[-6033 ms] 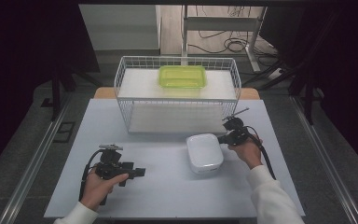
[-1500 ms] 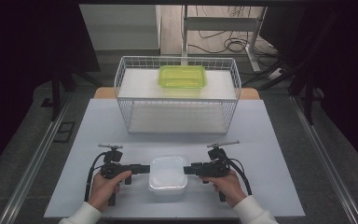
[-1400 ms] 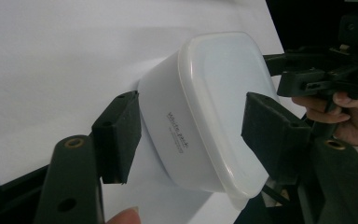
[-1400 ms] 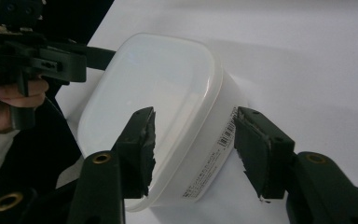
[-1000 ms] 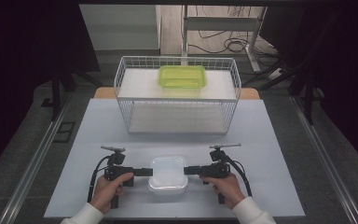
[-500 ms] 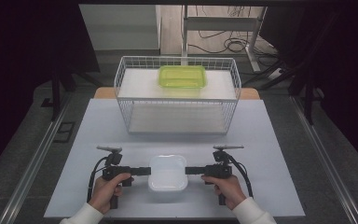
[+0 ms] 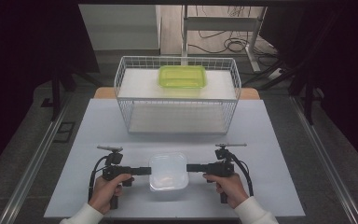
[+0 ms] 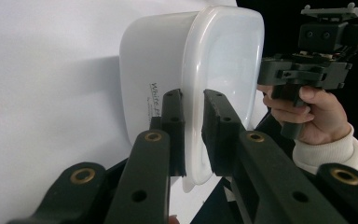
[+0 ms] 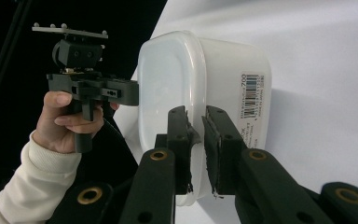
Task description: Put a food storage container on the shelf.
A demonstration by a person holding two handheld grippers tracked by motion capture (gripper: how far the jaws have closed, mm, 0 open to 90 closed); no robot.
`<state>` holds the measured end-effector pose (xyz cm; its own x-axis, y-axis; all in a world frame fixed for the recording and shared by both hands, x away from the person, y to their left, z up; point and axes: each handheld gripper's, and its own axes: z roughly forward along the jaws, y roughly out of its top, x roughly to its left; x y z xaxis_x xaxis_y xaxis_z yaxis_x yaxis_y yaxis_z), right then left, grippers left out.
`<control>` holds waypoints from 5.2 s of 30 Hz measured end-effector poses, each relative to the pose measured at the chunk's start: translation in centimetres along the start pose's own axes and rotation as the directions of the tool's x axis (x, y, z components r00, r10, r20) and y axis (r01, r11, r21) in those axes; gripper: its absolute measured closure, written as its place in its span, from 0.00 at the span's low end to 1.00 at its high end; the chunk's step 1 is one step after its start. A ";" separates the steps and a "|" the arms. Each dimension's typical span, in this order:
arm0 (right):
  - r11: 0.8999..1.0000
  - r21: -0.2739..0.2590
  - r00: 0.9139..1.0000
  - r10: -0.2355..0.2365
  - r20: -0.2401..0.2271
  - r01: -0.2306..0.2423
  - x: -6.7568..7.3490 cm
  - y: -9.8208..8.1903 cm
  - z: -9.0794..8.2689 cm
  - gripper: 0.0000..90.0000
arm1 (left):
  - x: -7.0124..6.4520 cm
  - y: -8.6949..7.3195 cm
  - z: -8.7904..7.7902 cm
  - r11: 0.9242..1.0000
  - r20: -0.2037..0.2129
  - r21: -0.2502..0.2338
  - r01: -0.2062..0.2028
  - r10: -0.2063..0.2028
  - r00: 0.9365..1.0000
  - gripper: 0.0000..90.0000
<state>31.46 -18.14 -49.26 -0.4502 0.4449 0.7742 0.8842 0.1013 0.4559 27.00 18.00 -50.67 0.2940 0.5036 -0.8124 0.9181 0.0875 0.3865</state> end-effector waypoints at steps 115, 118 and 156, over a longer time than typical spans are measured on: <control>0.913 -0.230 0.941 -0.334 0.052 0.337 11.9 13.9 -8.7 0.88 | -15.8 14.6 -6.7 0.915 -0.025 -0.195 -0.353 0.355 0.935 0.90; 0.910 -0.235 0.940 -0.338 0.053 0.341 12.0 14.5 -8.9 0.88 | -16.2 15.3 -6.8 0.913 -0.023 -0.198 -0.357 0.360 0.933 0.90; 0.910 -0.253 0.944 -0.317 0.091 0.330 12.5 21.8 -9.8 0.87 | -17.8 22.4 -6.9 0.901 -0.008 -0.220 -0.375 0.383 0.924 0.91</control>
<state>43.90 -19.10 -25.34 -0.6938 0.4691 0.5463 0.6245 0.0141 0.7809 40.48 16.96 -24.53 0.6209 0.5053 -0.5993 0.6581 0.0794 0.7487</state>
